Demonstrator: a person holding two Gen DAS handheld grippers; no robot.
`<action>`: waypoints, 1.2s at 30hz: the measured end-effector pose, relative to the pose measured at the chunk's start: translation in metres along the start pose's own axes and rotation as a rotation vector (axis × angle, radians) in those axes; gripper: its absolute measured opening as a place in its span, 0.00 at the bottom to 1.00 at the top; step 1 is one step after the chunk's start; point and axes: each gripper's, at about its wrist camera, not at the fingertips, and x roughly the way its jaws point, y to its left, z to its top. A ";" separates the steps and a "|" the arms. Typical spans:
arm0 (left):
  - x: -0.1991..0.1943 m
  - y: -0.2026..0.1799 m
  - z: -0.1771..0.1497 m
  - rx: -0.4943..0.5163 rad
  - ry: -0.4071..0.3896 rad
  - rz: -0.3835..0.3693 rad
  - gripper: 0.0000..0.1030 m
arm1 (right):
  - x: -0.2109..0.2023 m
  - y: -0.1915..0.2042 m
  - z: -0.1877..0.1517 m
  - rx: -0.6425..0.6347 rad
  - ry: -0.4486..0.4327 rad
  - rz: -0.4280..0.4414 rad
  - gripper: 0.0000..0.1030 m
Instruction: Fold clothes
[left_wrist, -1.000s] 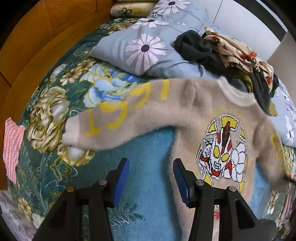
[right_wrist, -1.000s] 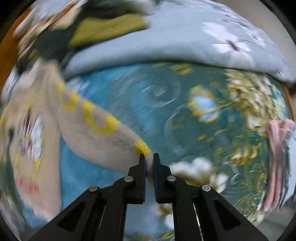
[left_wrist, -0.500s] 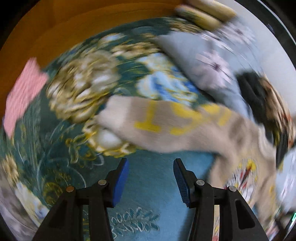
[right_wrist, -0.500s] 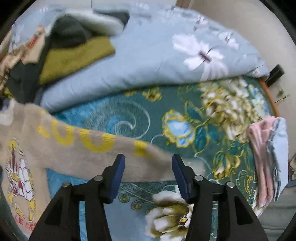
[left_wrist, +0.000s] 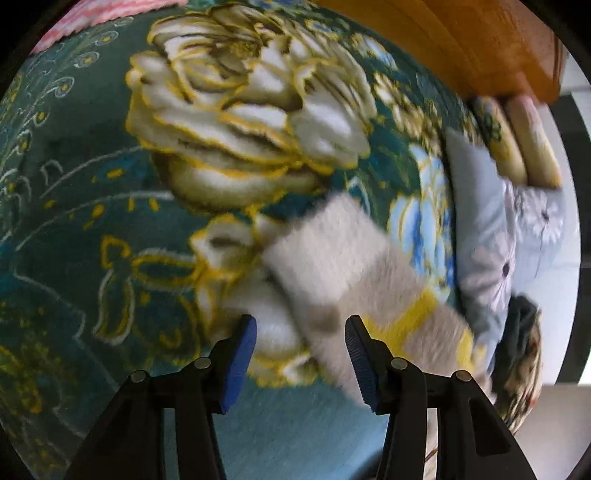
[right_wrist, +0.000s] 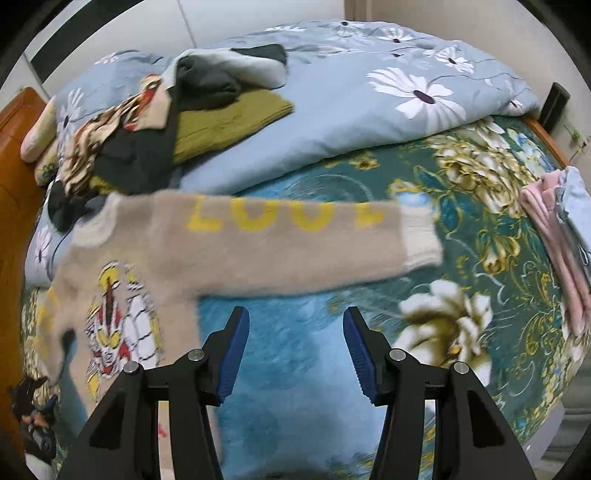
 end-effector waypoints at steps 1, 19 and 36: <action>0.001 -0.003 0.002 0.014 0.001 0.006 0.36 | 0.000 0.006 -0.002 -0.005 0.007 0.012 0.53; -0.031 -0.034 0.010 0.310 0.083 -0.093 0.17 | 0.065 0.075 -0.074 -0.078 0.369 0.156 0.53; 0.022 -0.053 -0.212 0.626 0.672 -0.140 0.51 | 0.110 0.074 -0.108 -0.088 0.607 0.106 0.53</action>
